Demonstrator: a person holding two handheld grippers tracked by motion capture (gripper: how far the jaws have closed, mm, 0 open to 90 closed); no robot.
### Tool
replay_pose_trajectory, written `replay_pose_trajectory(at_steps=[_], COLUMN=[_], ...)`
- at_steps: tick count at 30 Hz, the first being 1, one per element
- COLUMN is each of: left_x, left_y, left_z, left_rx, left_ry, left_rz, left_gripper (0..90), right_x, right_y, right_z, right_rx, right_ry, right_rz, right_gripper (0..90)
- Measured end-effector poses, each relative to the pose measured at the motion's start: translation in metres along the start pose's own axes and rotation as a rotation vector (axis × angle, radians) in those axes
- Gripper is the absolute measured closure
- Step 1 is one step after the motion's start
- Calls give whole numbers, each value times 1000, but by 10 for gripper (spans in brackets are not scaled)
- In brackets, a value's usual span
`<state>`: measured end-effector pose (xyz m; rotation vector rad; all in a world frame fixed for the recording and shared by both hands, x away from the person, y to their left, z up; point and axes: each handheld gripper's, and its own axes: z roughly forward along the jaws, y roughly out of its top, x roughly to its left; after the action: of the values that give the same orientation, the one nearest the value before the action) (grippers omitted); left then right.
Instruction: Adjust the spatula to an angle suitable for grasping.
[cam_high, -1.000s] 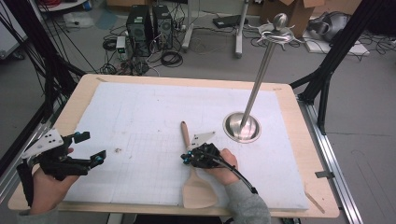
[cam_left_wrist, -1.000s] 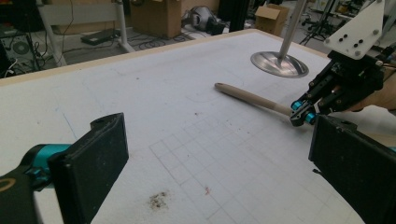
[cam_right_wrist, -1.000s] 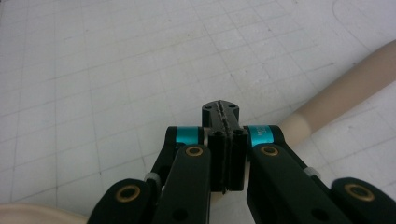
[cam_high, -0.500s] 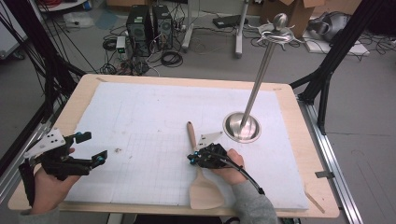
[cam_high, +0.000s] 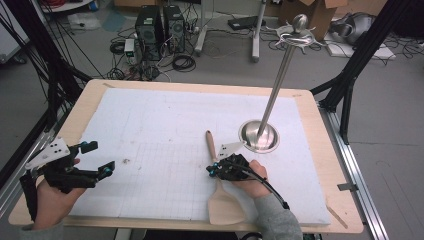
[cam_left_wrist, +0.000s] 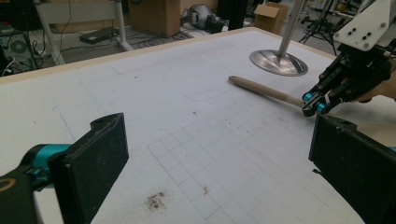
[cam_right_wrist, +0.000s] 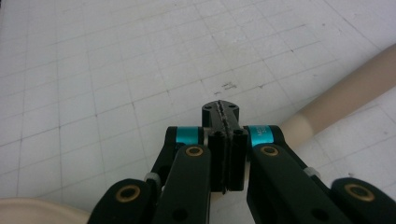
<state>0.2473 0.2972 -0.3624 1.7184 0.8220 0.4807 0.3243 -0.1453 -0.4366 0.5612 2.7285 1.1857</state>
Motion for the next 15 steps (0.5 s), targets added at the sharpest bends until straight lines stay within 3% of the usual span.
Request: replay_pose_trajectory(at_steps=[10,15], left_x=[-1,-1], left_y=[0,0], left_z=[5,6], left_rx=[11,9], left_ry=[-8,-10], left_rz=[4,2], left_gripper=[52,52], right_x=[3,8], right_y=[1,3], right_z=[-1,-8], right_rx=[0,-31], right_ry=[-10,2], right_rz=[15,19], right_gripper=[900,900])
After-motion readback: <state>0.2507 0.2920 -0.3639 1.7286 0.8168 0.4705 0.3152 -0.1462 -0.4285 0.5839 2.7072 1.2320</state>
